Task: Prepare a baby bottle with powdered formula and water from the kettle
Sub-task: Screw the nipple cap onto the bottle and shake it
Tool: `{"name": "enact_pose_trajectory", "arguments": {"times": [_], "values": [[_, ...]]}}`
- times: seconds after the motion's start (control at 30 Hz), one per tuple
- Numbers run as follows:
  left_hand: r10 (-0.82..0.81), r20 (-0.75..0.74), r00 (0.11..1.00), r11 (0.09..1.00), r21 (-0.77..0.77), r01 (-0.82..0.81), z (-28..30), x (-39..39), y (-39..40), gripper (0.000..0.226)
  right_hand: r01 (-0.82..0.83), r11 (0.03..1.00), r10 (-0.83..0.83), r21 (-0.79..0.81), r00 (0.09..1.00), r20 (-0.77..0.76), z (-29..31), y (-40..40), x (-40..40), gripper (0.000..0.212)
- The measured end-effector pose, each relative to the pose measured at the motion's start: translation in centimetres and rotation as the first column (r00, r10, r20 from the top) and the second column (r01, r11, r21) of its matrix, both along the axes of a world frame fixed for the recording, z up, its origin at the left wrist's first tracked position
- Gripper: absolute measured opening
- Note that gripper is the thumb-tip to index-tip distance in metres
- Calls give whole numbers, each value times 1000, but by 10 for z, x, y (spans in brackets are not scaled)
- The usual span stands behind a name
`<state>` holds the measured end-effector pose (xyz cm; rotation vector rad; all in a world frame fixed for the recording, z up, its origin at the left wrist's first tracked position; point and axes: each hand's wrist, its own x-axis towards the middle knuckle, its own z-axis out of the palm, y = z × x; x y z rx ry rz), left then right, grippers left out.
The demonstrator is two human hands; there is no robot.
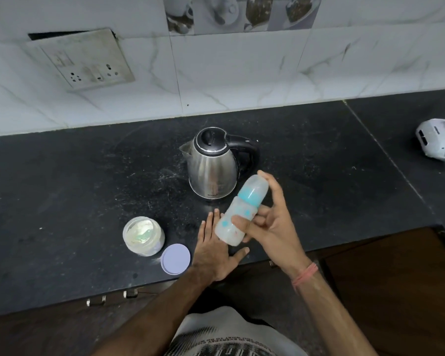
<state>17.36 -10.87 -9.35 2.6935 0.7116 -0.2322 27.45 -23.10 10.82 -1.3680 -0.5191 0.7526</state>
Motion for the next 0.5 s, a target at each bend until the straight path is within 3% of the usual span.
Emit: {"name": "enact_pose_trajectory", "arguments": {"times": [0.13, 0.27, 0.4, 0.43, 0.5], "values": [[30, -18, 999, 999, 28, -29, 1, 2, 1, 131, 227, 973, -223, 48, 971, -84, -3, 5, 0, 92], [30, 83, 996, 994, -106, -21, -8, 2, 0, 113, -30, 1000, 30, 4, 999, -39, -3, 4, -1, 99], [16, -20, 1000, 999, 41, -15, -4, 2, 2, 129, 251, 968, -247, 30, 965, -84, -5, 6, -1, 92], [15, -18, 1000, 999, 49, -14, -1, 2, 1, 130, 244, 970, -243, 12, 968, -60, -6, 7, 1, 93], [-4, -7, 1000, 999, 50, 4, -3, 2, -1, 123, 14, 998, -14, -60, 1000, 7, -9, 4, 5, 98]]}}
